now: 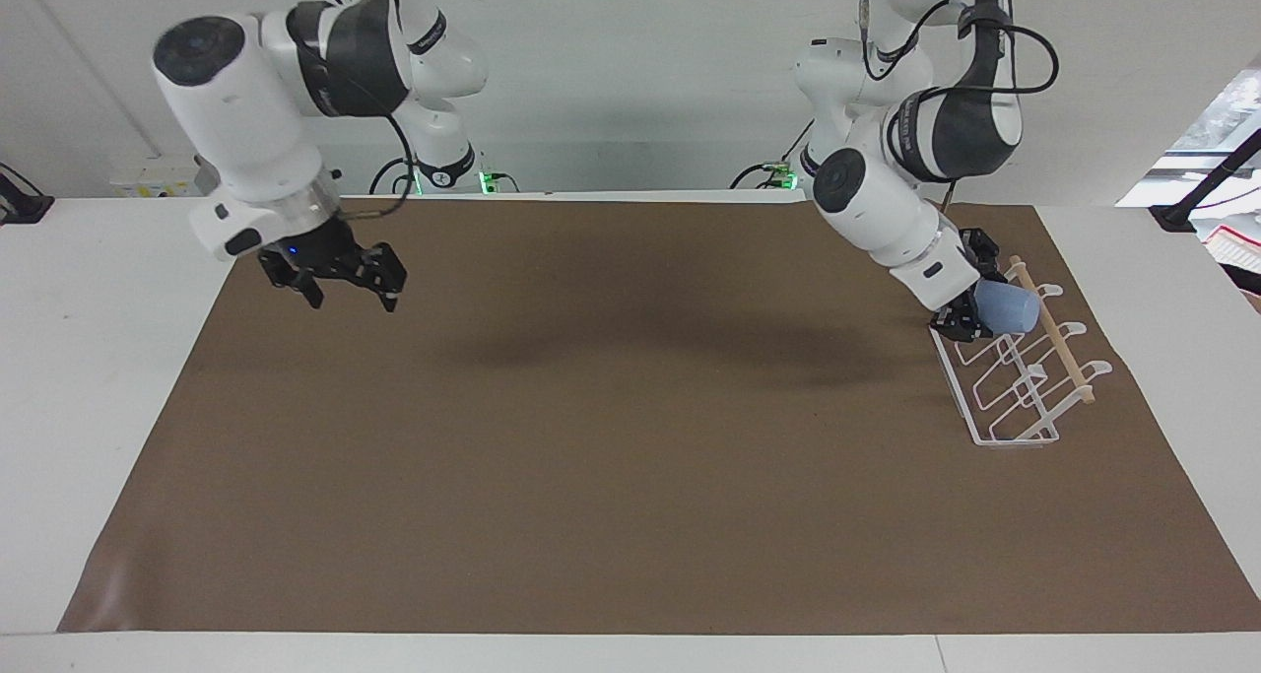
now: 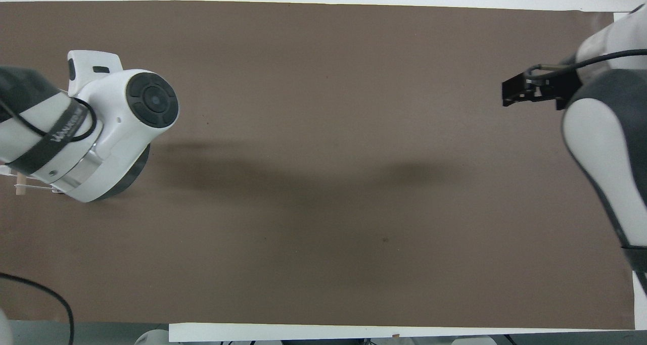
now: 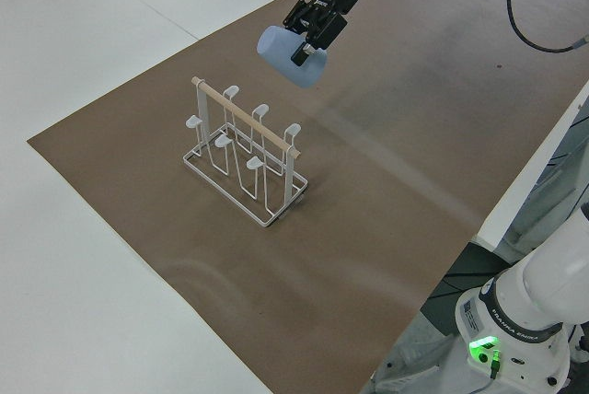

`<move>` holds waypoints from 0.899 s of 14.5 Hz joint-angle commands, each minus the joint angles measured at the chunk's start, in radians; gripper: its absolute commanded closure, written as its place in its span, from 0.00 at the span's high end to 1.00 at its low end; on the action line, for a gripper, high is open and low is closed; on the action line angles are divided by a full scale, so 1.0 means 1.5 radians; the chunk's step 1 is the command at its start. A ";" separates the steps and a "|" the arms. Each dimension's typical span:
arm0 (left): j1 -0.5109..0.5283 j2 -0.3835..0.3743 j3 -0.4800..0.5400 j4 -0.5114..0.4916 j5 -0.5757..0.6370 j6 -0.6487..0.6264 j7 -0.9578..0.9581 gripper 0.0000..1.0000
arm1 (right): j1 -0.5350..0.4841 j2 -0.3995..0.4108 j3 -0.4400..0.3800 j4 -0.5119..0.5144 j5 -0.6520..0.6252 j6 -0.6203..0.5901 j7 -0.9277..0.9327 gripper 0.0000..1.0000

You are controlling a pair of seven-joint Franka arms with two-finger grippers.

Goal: Hang cup on cup holder
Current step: 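Lower the cup onto the rack peg with the left gripper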

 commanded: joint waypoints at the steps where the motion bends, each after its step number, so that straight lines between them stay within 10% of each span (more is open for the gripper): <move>1: -0.007 0.051 0.007 0.040 0.087 -0.041 -0.023 0.00 | -0.020 -0.016 0.008 0.032 -0.043 -0.058 -0.041 0.99; 13: 0.033 0.162 0.007 0.081 0.271 -0.120 -0.276 0.00 | 0.042 -0.081 -0.030 -0.049 0.026 -0.114 0.009 0.99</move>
